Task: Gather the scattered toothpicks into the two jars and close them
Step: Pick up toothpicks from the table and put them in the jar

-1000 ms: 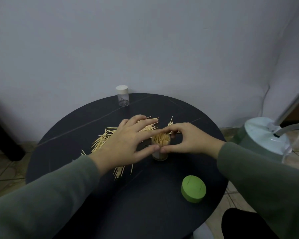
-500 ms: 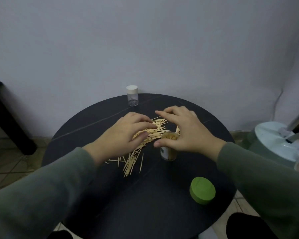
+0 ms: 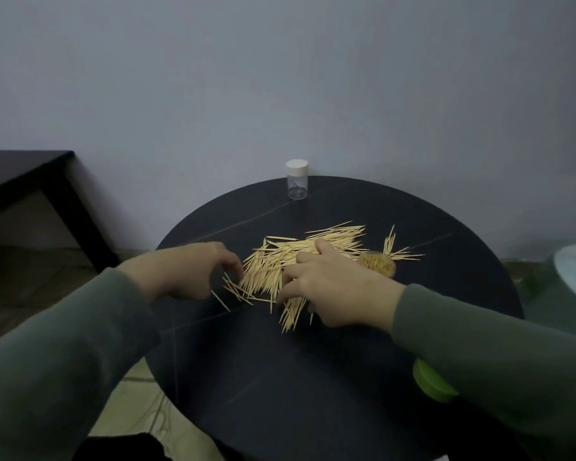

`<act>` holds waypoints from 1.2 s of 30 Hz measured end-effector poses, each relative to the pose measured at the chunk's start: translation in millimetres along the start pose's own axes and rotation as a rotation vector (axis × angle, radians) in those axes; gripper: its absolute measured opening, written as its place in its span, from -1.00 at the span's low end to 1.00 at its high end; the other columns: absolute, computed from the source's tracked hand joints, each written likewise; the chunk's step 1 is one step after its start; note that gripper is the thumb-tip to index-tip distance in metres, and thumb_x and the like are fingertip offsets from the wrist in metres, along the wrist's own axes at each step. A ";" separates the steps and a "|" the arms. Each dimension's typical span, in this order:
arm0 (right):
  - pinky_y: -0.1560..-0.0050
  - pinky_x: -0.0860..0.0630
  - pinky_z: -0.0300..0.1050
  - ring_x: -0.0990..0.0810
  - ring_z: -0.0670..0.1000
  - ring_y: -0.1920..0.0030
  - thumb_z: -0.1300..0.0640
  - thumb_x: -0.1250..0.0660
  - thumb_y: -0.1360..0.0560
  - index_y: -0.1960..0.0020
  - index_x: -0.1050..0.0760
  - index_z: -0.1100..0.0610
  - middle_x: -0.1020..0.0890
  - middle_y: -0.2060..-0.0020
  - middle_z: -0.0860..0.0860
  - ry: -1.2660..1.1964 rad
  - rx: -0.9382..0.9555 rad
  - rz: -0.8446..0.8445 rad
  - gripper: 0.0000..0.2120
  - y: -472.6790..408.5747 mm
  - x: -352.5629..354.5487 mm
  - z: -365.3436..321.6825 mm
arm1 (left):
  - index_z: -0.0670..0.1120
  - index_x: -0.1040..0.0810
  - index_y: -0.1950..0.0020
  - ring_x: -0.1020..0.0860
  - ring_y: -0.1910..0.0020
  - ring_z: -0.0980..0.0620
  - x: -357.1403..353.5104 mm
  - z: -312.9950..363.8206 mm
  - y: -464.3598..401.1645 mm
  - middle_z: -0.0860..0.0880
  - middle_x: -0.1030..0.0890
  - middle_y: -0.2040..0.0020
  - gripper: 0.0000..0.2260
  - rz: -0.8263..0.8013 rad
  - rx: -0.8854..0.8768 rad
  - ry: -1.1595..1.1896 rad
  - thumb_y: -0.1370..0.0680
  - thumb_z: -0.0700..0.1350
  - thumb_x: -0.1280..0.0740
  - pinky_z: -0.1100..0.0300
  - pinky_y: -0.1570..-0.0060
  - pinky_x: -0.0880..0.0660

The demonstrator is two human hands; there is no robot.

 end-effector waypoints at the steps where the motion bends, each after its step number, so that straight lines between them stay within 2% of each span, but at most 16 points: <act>1: -0.32 -0.20 0.13 -0.38 -0.01 -0.24 0.06 -0.34 -0.53 -0.40 -0.35 -0.13 -0.47 -0.27 -0.09 -0.017 -0.004 0.002 -0.53 -1.8 0.2 1.2 | 0.27 -0.45 -0.21 -0.42 -0.23 0.11 -3.2 -4.2 1.7 0.15 -0.38 -0.23 -0.48 -0.007 0.015 -0.014 -0.42 -0.26 -0.41 0.16 -0.25 -0.42; 4: -0.25 -0.22 0.07 -0.38 -0.03 -0.22 0.01 -0.31 -0.56 -0.38 -0.38 -0.15 -0.47 -0.27 -0.12 -0.066 0.011 0.014 -0.59 -8.6 -1.7 1.7 | 0.24 -0.46 -0.29 -0.38 -0.29 0.14 -8.4 -12.4 2.8 0.20 -0.37 -0.29 -0.48 0.051 0.013 -0.024 -0.42 -0.13 -0.49 0.21 -0.31 -0.32; 7: -0.21 -0.22 0.04 -0.38 -0.04 -0.20 0.00 -0.26 -0.59 -0.36 -0.42 -0.16 -0.49 -0.28 -0.15 -0.081 0.039 0.001 -0.65 -14.2 -3.9 -0.4 | 0.19 -0.45 -0.36 -0.36 -0.32 0.18 -12.9 -14.4 2.1 0.21 -0.38 -0.35 -0.53 0.099 -0.040 -0.020 -0.48 -0.05 -0.44 0.26 -0.33 -0.25; 10: -0.10 -0.16 -0.03 -0.39 -0.07 -0.16 -0.03 -0.23 -0.59 -0.30 -0.49 -0.16 -0.53 -0.22 -0.17 -0.089 0.046 0.012 -0.71 -16.6 -4.7 0.7 | 0.14 -0.52 -0.32 -0.42 -0.27 0.20 -14.9 -10.7 1.4 0.20 -0.46 -0.30 -0.64 0.137 -0.089 -0.015 -0.52 -0.03 -0.40 0.25 -0.31 -0.31; 13: -0.01 -0.06 -0.08 -0.41 -0.08 -0.10 -0.05 -0.24 -0.59 -0.24 -0.55 -0.14 -0.57 -0.14 -0.18 -0.092 0.038 0.034 -0.75 -16.5 -4.9 5.3 | 0.13 -0.62 -0.20 -0.47 -0.13 0.22 -13.9 -5.9 -0.8 0.19 -0.54 -0.16 -0.75 0.180 -0.111 -0.035 -0.52 0.02 -0.39 0.21 -0.19 -0.41; 17: -0.13 -0.19 -0.02 -0.43 -0.07 -0.09 -0.07 -0.22 -0.59 -0.22 -0.56 -0.14 -0.59 -0.12 -0.17 -0.046 0.020 0.026 -0.75 -13.4 -4.5 10.4 | 0.14 -0.68 -0.07 -0.53 0.01 0.22 -12.6 1.5 -4.0 0.21 -0.58 0.00 -0.83 0.232 -0.131 0.022 -0.49 0.05 -0.43 0.15 -0.07 -0.50; 23: -0.17 -0.21 0.02 -0.45 -0.05 -0.08 -0.08 -0.23 -0.58 -0.16 -0.58 -0.11 -0.61 -0.08 -0.15 0.018 -0.009 0.004 -0.77 -10.9 -6.4 15.9 | 0.17 -0.67 0.01 -0.51 0.05 0.23 -13.4 19.4 -7.6 0.26 -0.52 0.11 -0.89 0.277 -0.136 0.046 -0.50 0.11 -0.40 0.15 -0.02 -0.51; 29: -0.25 -0.21 0.11 -0.50 0.01 -0.07 0.02 -0.24 -0.59 -0.05 -0.55 -0.05 -0.64 0.03 -0.10 0.117 -0.081 -0.003 -0.88 -15.6 -7.2 16.6 | 0.11 -0.57 -0.08 -0.51 -0.05 0.18 -12.7 38.6 -10.2 0.18 -0.54 -0.04 -0.86 0.318 -0.095 -0.056 -0.57 0.07 -0.27 0.29 0.03 -0.43; 36: -0.28 -0.22 0.18 -0.52 0.04 -0.06 0.10 -0.25 -0.59 -0.04 -0.56 0.02 -0.64 0.05 -0.05 0.261 -0.131 -0.034 -0.88 -19.3 -9.5 20.2 | 0.00 -0.50 -0.13 -0.52 -0.09 0.08 -14.9 50.8 -13.7 0.08 -0.52 -0.13 -0.81 0.309 -0.055 -0.125 -0.62 0.03 -0.16 0.16 0.00 -0.49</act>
Point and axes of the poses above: each hand's wrist, its own y-axis away from the middle knuckle, its own x-axis out of the back of the hand, z = x × y, the point moved 6 cm from there along -y, towards the middle knuckle
